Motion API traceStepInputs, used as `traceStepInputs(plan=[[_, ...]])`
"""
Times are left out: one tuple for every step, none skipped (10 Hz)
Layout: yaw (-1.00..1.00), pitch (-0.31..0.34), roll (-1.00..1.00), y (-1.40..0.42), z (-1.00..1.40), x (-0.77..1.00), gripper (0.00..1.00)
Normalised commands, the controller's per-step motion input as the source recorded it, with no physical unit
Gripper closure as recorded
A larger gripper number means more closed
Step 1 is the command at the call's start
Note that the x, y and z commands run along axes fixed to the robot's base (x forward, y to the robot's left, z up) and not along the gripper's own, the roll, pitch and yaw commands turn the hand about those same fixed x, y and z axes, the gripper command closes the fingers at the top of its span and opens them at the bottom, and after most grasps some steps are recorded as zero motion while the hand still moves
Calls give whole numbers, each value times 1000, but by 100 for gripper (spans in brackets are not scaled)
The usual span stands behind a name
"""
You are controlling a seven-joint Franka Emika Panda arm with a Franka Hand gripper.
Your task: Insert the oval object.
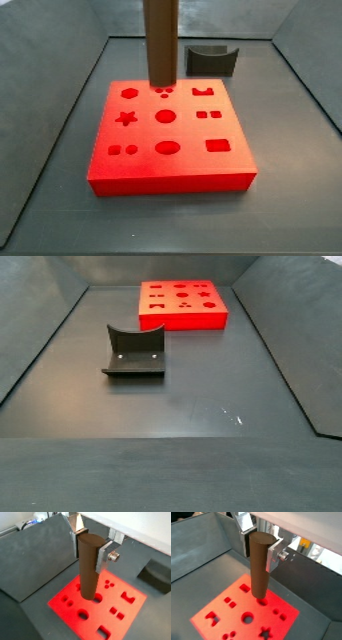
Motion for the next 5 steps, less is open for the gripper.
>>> traceStepInputs(plan=[[-63, -63, 89, -643, -669, 0, 100], [0, -49, 246, -531, -840, 149, 100], [-89, 0, 323, -429, -597, 340, 100], [-297, 44, 443, -311, -343, 226, 100], [-300, 86, 500, -229, -189, 177, 100]])
